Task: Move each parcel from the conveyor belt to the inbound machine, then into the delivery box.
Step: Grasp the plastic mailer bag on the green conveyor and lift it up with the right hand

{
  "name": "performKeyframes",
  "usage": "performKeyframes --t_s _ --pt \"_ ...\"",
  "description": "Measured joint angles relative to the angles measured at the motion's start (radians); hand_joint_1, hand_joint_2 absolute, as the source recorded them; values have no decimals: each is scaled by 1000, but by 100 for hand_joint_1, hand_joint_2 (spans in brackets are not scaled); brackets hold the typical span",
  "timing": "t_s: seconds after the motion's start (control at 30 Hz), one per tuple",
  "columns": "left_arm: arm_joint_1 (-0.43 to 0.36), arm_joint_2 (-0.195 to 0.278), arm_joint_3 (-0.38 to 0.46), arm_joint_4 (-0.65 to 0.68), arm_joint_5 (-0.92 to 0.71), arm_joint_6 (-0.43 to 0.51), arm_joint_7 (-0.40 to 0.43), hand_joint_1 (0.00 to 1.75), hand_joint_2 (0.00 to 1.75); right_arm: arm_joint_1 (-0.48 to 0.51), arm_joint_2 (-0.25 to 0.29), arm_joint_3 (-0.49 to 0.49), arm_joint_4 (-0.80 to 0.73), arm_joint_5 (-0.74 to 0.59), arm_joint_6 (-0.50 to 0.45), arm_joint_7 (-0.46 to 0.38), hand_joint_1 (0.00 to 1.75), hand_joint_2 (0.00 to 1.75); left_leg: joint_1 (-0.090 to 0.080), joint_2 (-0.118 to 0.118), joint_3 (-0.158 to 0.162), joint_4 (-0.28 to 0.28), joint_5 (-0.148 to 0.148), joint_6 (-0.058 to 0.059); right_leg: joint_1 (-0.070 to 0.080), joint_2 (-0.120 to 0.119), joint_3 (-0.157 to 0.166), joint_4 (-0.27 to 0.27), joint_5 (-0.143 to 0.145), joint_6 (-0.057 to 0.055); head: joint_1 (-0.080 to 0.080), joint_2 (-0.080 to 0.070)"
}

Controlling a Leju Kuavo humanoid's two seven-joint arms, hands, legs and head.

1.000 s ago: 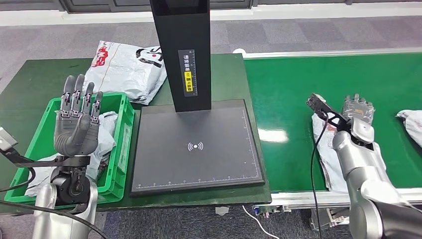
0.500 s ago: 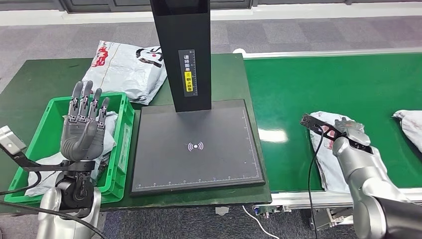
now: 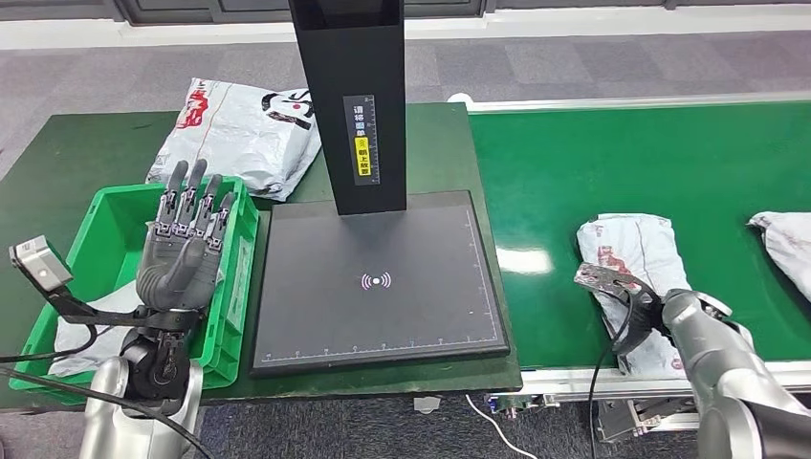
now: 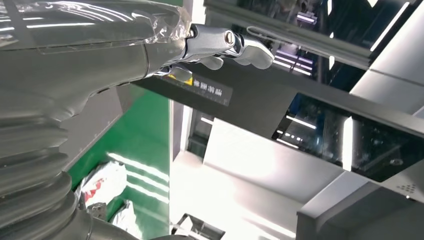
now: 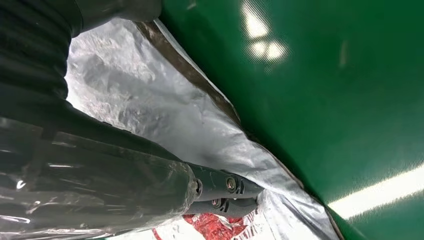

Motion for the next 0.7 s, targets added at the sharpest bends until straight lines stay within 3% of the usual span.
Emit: performKeyframes --t_s 0.13,0.27,0.3,0.7 --pt "-9 0 0 16 10 -8 10 0 175 4 -9 -2 0 5 31 -14 2 175 0 0 1 0 0 0 0 0 1 0 0 0 0 0" --pt "-14 0 -1 34 18 -16 17 0 175 12 -17 -2 0 9 36 -18 168 175 0 -1 2 0 0 0 0 0 2 0 0 0 0 0" --pt "-15 0 -1 37 20 -16 18 0 175 15 -20 -2 0 8 34 -17 175 175 0 -1 2 0 0 0 0 0 2 0 0 0 0 0" --pt "-19 0 -1 45 32 -14 21 0 175 23 -43 -5 0 -14 10 -7 175 175 0 -2 5 1 -2 4 0 -2 8 -2 -2 3 0 0"
